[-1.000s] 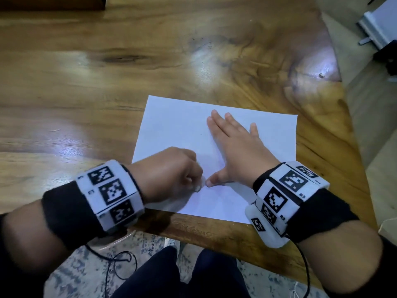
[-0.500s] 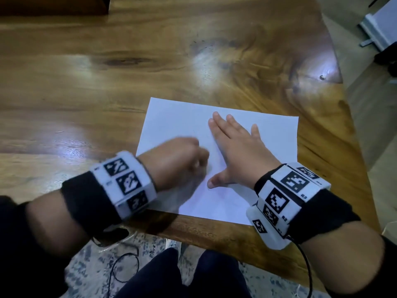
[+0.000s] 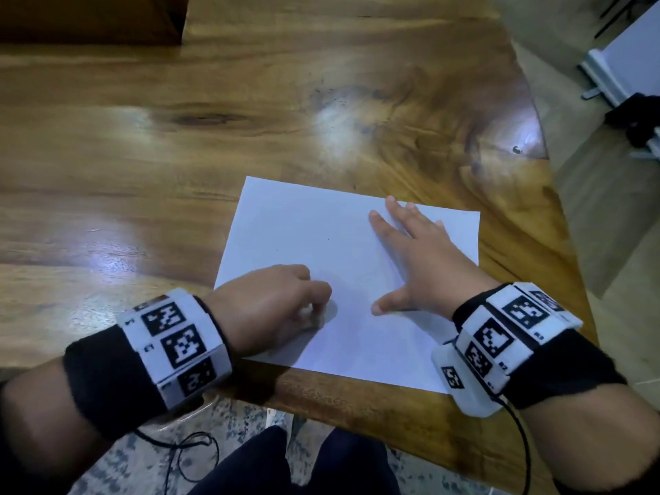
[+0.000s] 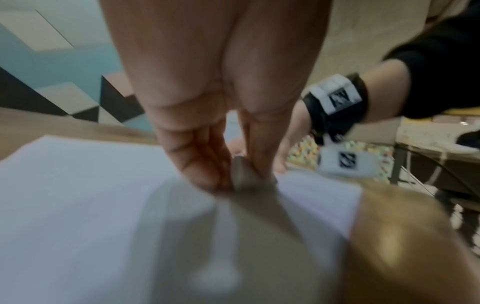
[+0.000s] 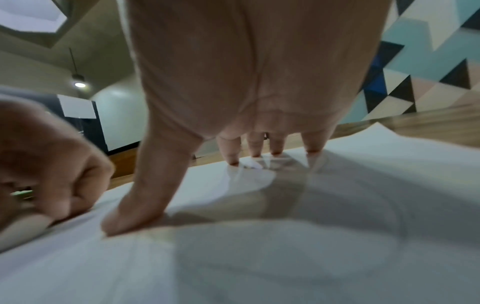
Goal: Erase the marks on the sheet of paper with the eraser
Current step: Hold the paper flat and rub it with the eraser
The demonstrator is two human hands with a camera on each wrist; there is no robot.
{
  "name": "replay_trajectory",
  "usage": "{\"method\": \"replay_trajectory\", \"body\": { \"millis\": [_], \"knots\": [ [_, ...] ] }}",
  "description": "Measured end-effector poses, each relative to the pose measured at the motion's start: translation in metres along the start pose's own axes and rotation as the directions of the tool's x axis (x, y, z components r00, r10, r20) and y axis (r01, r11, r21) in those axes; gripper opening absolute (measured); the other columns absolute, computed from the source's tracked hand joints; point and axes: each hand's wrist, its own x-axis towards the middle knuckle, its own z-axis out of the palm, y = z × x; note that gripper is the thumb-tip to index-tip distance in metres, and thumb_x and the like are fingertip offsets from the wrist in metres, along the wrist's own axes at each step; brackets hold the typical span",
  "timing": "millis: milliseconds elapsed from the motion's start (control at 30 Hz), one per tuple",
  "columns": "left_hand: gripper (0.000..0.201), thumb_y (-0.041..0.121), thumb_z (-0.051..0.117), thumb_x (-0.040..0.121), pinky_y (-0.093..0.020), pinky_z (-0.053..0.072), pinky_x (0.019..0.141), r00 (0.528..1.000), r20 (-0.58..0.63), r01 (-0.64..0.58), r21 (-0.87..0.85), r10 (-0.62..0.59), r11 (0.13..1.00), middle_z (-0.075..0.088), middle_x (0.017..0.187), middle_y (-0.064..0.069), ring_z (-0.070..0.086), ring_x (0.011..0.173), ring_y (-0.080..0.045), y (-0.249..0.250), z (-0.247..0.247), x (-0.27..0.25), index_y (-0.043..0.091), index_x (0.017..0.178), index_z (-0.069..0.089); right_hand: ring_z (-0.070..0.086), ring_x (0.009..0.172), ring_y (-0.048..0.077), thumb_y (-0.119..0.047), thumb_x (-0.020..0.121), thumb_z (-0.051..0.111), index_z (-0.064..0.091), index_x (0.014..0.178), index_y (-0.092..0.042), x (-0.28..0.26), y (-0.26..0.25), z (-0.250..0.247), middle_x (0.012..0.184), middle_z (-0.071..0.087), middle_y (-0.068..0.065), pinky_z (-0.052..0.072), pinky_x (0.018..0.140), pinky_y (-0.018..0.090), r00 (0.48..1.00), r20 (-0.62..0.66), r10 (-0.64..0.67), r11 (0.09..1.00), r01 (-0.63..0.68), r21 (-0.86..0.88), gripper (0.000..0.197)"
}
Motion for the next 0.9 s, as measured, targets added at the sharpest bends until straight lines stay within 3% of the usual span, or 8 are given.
{"method": "replay_trajectory", "body": {
  "millis": [67,167,267,333,467,667,800,900],
  "knots": [
    [0.011,0.027,0.057,0.08,-0.028,0.041,0.068,0.998,-0.017,0.068,0.009,-0.068,0.998,0.051,0.078,0.002,0.049,0.073,-0.019,-0.001,-0.017,0.017,0.022,0.089,0.061,-0.025,0.142,0.014,-0.054,0.063,0.078,-0.011,0.15,-0.029,0.0,0.0,0.003,0.155,-0.028,-0.006,-0.011,0.115,0.037,1.0,-0.001,-0.011,1.0,0.011,0.009,0.127],
    [0.012,0.022,0.065,0.077,-0.023,0.032,0.062,0.938,-0.283,0.197,-0.032,-0.198,0.98,0.056,0.068,0.005,0.052,0.071,-0.017,-0.008,-0.043,0.052,0.019,0.088,0.064,-0.026,0.142,0.014,-0.056,0.062,0.078,-0.013,0.149,-0.03,0.001,-0.001,0.006,0.154,-0.029,-0.007,-0.012,0.114,0.036,1.0,-0.012,-0.007,1.0,0.008,0.018,0.129],
    [0.009,0.021,0.066,0.076,-0.021,0.031,0.063,0.903,-0.356,0.23,-0.067,-0.239,0.971,0.054,0.066,0.003,0.052,0.072,-0.019,-0.007,-0.042,0.071,0.014,0.081,0.066,-0.026,0.142,0.014,-0.058,0.06,0.078,-0.013,0.149,-0.033,0.002,0.0,0.007,0.154,-0.029,-0.008,-0.012,0.115,0.038,1.0,-0.018,0.001,1.0,-0.001,0.019,0.13],
    [0.01,0.023,0.064,0.077,-0.022,0.03,0.061,0.928,-0.331,0.165,-0.047,-0.171,0.985,0.052,0.07,0.0,0.049,0.071,-0.021,-0.005,-0.03,0.061,0.014,0.076,0.066,-0.026,0.142,0.014,-0.058,0.059,0.079,-0.012,0.149,-0.034,0.003,0.001,0.007,0.154,-0.029,-0.007,-0.011,0.116,0.039,1.0,-0.018,0.007,1.0,-0.007,0.016,0.13],
    [0.013,0.027,0.067,0.074,-0.011,0.028,0.053,0.999,-0.018,0.043,0.007,-0.043,0.999,0.058,0.066,-0.001,0.049,0.065,-0.016,-0.004,-0.017,0.033,0.016,0.067,0.066,-0.027,0.141,0.015,-0.057,0.06,0.079,-0.014,0.149,-0.033,0.004,0.001,0.008,0.154,-0.03,-0.006,-0.012,0.116,0.04,1.0,-0.013,0.007,1.0,-0.007,0.008,0.13],
    [0.003,0.016,0.066,0.076,-0.022,0.033,0.063,0.918,-0.343,0.196,-0.047,-0.2,0.98,0.056,0.071,-0.003,0.05,0.07,-0.022,-0.008,-0.042,0.077,0.014,0.076,0.065,-0.028,0.141,0.013,-0.057,0.06,0.079,-0.013,0.148,-0.034,0.004,0.002,0.009,0.153,-0.03,-0.008,-0.014,0.113,0.037,1.0,-0.029,0.003,1.0,-0.002,0.027,0.13],
    [0.003,0.016,0.068,0.073,-0.021,0.038,0.06,0.996,-0.014,0.088,0.04,-0.088,0.995,0.064,0.072,0.002,0.054,0.07,-0.015,-0.005,-0.032,0.053,0.018,0.075,0.068,-0.028,0.14,0.013,-0.057,0.059,0.079,-0.013,0.149,-0.034,0.005,0.002,0.01,0.153,-0.03,-0.009,-0.015,0.113,0.037,0.999,-0.032,-0.001,0.999,0.002,0.033,0.131],
    [0.009,0.015,0.067,0.073,-0.021,0.037,0.064,0.99,-0.075,0.122,0.014,-0.12,0.992,0.063,0.076,0.002,0.055,0.073,-0.014,-0.003,-0.04,0.062,0.017,0.081,0.07,-0.028,0.141,0.013,-0.057,0.059,0.079,-0.013,0.149,-0.034,0.005,0.002,0.01,0.154,-0.03,-0.008,-0.015,0.113,0.038,0.999,-0.039,-0.004,1.0,0.005,0.029,0.13]
  ]
}}
